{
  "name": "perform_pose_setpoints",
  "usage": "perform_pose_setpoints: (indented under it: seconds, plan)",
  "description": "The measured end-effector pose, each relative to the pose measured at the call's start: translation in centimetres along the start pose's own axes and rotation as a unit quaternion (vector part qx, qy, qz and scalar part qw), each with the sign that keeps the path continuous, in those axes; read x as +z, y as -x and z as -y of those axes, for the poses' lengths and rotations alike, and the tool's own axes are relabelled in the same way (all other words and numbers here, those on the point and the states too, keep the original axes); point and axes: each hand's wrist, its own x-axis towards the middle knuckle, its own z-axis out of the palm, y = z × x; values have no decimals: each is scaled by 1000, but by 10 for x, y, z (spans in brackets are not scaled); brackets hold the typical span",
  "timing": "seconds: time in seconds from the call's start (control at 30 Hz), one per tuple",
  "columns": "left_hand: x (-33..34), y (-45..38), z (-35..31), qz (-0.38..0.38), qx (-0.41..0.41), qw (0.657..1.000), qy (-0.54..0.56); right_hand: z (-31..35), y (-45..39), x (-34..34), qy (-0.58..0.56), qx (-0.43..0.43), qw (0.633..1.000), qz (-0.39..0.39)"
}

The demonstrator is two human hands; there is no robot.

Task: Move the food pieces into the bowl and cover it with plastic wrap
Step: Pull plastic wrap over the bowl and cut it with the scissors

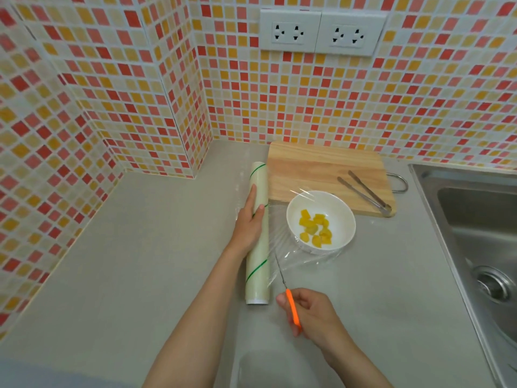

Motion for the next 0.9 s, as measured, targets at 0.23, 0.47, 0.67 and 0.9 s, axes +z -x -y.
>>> perform_pose_setpoints:
  seconds: [0.23, 0.47, 0.67, 0.9]
  plan:
    - [0, 0, 2, -1, 10, 1000, -9, -4, -13, 5, 5, -16, 1000, -22]
    - [1, -1, 4, -2, 9, 1000, -5, -1, -27, 7, 3, -40, 998, -49]
    - [-1, 0, 5, 2, 8, 1000, 2, 11, -43, 12, 22, -43, 998, -40]
    - [-3, 1, 3, -4, 4, 1000, 10, 18, -58, 23, 7, -68, 996, -58]
